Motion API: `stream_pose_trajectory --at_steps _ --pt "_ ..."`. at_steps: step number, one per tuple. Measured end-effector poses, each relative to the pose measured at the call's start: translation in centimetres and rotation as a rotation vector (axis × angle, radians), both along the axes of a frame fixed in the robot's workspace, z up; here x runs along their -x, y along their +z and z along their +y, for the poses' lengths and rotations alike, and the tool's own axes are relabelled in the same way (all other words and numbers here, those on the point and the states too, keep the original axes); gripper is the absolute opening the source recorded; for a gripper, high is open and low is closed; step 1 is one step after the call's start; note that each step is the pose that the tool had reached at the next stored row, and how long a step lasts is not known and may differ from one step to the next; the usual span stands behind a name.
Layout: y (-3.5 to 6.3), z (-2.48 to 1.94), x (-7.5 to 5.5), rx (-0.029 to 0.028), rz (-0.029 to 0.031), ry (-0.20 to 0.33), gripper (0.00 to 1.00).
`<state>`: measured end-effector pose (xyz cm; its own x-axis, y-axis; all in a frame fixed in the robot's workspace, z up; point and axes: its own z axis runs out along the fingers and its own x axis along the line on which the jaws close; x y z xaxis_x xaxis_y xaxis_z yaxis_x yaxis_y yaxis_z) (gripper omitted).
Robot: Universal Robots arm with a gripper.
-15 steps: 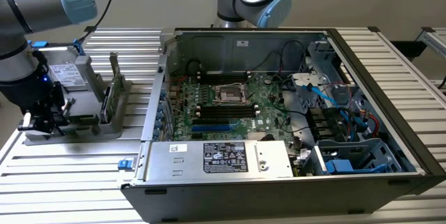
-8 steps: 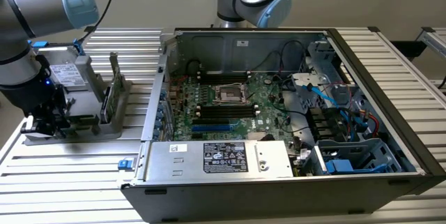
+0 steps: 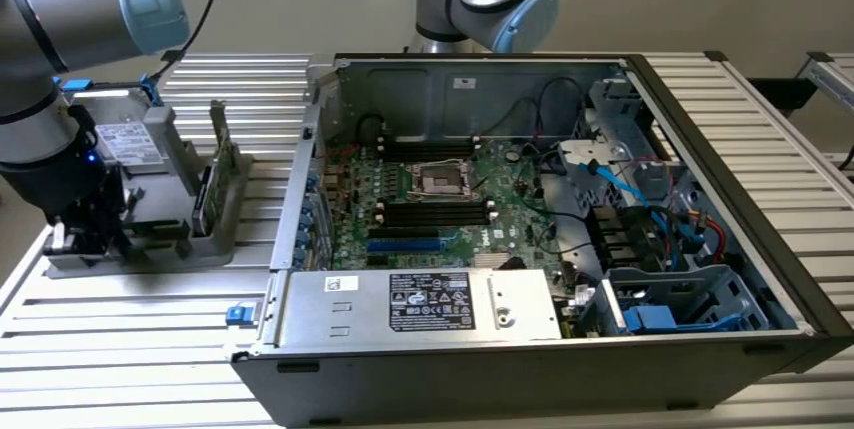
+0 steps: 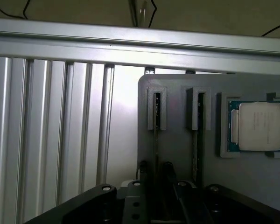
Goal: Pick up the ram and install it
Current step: 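Pick up the ram and move it above insertion slot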
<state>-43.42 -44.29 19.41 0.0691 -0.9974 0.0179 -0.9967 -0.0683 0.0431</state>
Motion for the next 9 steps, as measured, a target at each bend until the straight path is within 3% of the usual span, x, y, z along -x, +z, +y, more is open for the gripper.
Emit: stream_pose_trajectory --at_steps 3,9 --pt "0.0 0.0 0.0 0.0 0.0001 0.0 0.14" --pt "0.0 0.0 0.0 0.0 0.0001 0.0 0.14"
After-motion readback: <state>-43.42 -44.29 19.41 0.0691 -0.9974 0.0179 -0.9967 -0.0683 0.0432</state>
